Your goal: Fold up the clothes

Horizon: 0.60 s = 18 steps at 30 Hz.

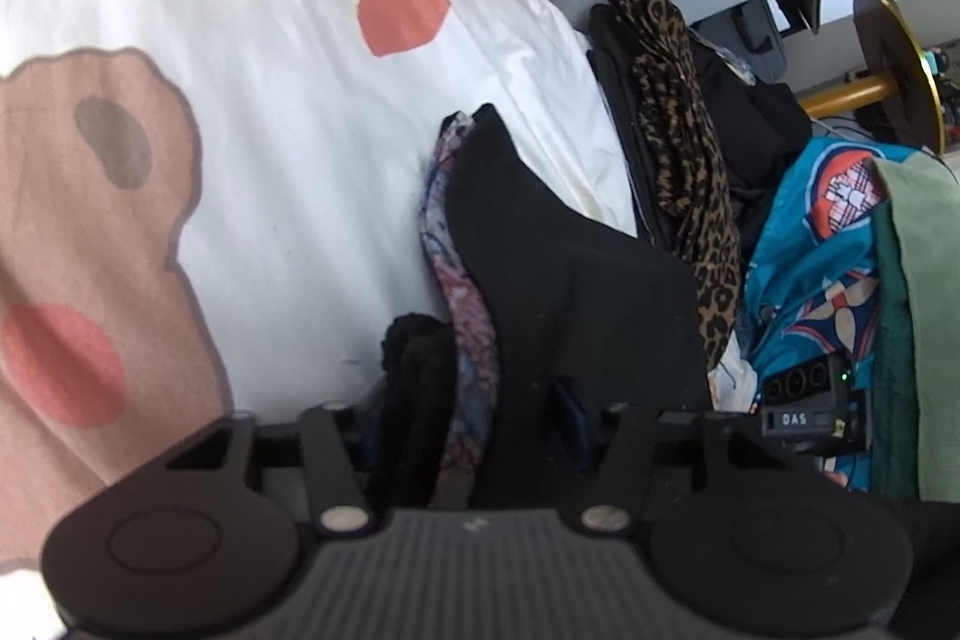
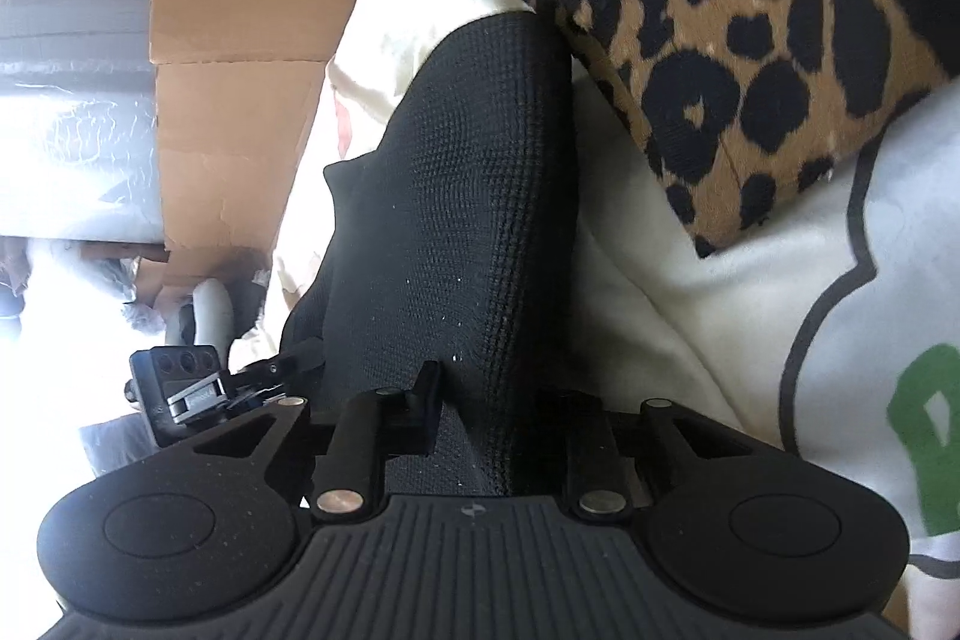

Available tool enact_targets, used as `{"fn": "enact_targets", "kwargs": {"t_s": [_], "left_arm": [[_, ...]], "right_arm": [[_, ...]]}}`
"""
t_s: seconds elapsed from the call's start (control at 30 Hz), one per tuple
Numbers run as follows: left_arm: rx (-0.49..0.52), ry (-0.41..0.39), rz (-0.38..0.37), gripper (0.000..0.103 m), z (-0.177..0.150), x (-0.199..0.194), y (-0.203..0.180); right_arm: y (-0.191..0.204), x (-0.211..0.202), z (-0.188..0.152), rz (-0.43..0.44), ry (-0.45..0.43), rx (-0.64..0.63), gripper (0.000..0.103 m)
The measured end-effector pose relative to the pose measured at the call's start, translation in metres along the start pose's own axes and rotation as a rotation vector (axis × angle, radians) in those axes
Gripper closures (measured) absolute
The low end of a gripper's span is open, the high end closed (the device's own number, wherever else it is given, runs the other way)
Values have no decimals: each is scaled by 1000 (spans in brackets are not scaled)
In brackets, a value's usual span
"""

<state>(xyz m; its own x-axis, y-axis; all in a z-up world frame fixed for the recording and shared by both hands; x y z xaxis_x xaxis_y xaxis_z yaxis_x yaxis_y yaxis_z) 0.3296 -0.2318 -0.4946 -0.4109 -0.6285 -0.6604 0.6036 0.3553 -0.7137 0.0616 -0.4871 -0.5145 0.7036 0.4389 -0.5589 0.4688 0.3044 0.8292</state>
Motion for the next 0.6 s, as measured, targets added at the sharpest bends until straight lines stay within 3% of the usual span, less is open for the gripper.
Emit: {"fn": "enact_targets", "kwargs": {"t_s": [0.17,0.27,0.6], "left_arm": [[-27,14,25,65,0,2,-2],[-52,35,65,68,0,3,-7],[-102,81,259,71,-1,1,-35]], "right_arm": [[0,8,0,8,9,8,84],[5,11,0,-46,12,-5,93],[33,17,-1,-239,20,-69,96]]}}
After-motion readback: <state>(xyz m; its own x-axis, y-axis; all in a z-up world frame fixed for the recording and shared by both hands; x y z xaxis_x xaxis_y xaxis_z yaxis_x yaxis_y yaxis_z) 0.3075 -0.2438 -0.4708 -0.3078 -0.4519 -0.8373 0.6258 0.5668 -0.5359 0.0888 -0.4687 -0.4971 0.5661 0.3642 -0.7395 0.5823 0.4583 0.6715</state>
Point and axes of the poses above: each gripper's, at about its wrist camera, not at the fingertips, and x roughly the way its jaws point, y to its left, z to its top, the point moved 3 cm from there along x, roughly the way its jaws point, and after that the axes turned 1 degree about -y, right-handed, at the moved point
